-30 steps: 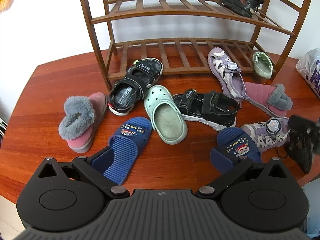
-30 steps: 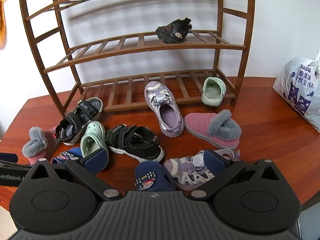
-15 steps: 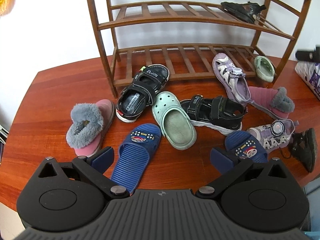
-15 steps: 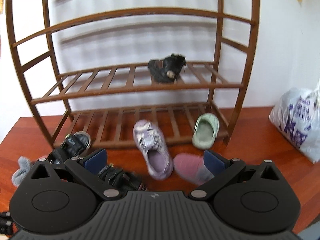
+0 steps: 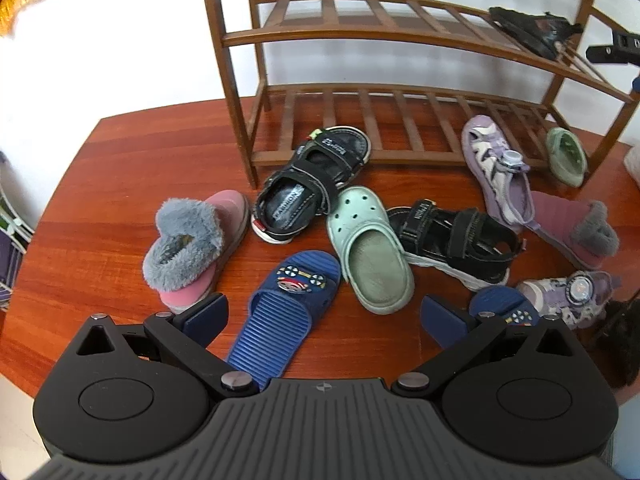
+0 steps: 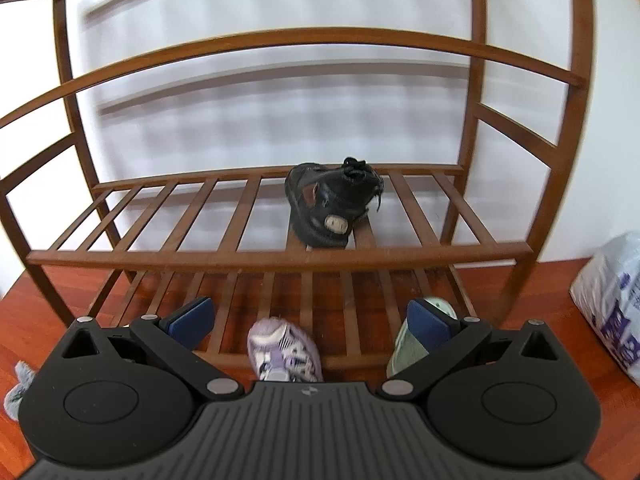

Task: Organize scattered shoes
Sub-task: 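Reach the right tool to the black shoe on the middle shelf and grasp it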

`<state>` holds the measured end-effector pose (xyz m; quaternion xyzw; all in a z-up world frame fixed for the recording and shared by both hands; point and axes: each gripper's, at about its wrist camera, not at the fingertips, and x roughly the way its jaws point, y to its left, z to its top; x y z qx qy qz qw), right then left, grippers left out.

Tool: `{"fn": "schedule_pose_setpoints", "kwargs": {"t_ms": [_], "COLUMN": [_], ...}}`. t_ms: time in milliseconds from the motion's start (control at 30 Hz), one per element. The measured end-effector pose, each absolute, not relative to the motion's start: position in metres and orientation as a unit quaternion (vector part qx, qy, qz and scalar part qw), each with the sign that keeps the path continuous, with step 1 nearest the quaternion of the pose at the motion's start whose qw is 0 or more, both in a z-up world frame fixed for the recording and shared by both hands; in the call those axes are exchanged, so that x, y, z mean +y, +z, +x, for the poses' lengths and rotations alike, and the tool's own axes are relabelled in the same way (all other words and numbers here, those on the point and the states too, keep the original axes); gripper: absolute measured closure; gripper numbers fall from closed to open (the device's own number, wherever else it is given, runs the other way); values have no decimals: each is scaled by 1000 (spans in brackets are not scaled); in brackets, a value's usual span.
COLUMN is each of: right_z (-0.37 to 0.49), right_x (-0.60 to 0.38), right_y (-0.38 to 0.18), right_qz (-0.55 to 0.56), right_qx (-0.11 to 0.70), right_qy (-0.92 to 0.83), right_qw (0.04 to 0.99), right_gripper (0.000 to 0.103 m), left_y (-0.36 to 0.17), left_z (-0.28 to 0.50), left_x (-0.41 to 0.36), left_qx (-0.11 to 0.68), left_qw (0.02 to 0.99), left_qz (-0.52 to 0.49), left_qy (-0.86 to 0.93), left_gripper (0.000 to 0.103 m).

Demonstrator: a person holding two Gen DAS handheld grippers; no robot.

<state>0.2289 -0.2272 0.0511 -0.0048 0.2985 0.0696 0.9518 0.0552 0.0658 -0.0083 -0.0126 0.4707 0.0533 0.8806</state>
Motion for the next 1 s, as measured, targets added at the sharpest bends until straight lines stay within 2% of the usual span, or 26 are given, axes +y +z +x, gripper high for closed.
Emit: {"fn": "schedule_pose_setpoints", "kwargs": {"t_ms": [267,867,1000], "right_z": [304,390,397], "right_x": [-237,-243,-240], "right_y": [41,18,14], "right_qz": [-10,-6,-15], "right_qx": [292,283,279], "right_qy": [83,100,109], "right_qw": [953,954,954], "right_gripper": [0,0,7], "left_y": [-9,-18,-22], "left_z": [69,98,100], "left_x": [64,60,66], "left_qx": [488,513,511], "left_qw": [870,853,853], "left_qz": [-26,-46,-57], "left_qy": [68,83,89], "left_gripper": [0,0,0]}}
